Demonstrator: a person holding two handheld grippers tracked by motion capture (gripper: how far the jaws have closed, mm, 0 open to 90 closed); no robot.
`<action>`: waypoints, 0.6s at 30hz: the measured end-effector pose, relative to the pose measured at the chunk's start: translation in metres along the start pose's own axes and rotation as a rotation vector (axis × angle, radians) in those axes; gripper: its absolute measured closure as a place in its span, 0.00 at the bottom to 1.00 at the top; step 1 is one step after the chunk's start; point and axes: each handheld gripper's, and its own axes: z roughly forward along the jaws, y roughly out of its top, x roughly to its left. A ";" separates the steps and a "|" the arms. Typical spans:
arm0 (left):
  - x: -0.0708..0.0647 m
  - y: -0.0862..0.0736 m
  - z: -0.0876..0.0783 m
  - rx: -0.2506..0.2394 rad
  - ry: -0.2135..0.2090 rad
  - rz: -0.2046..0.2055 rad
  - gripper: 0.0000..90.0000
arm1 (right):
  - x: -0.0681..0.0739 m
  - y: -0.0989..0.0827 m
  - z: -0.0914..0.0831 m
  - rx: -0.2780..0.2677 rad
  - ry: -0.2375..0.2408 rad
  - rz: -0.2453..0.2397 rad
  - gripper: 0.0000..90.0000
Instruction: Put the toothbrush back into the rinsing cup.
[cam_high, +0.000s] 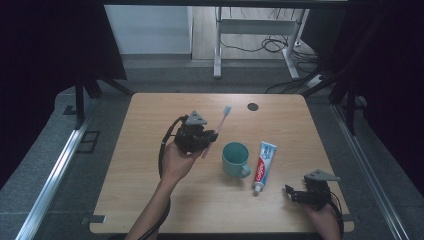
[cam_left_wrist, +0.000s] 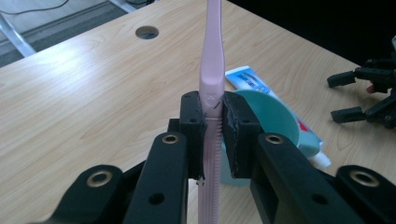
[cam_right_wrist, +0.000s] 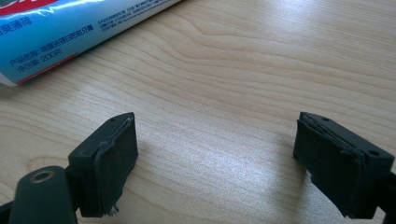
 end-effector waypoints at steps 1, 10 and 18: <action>-0.002 0.002 0.002 -0.004 -0.003 0.002 0.88 | 0.000 0.000 0.000 0.000 0.000 0.000 0.15; -0.013 0.015 0.019 -0.016 -0.021 0.026 0.88 | 0.000 0.000 0.000 -0.001 0.002 -0.001 0.15; -0.020 0.019 0.033 -0.037 -0.031 0.030 0.88 | 0.000 0.000 0.000 0.000 0.004 -0.005 0.15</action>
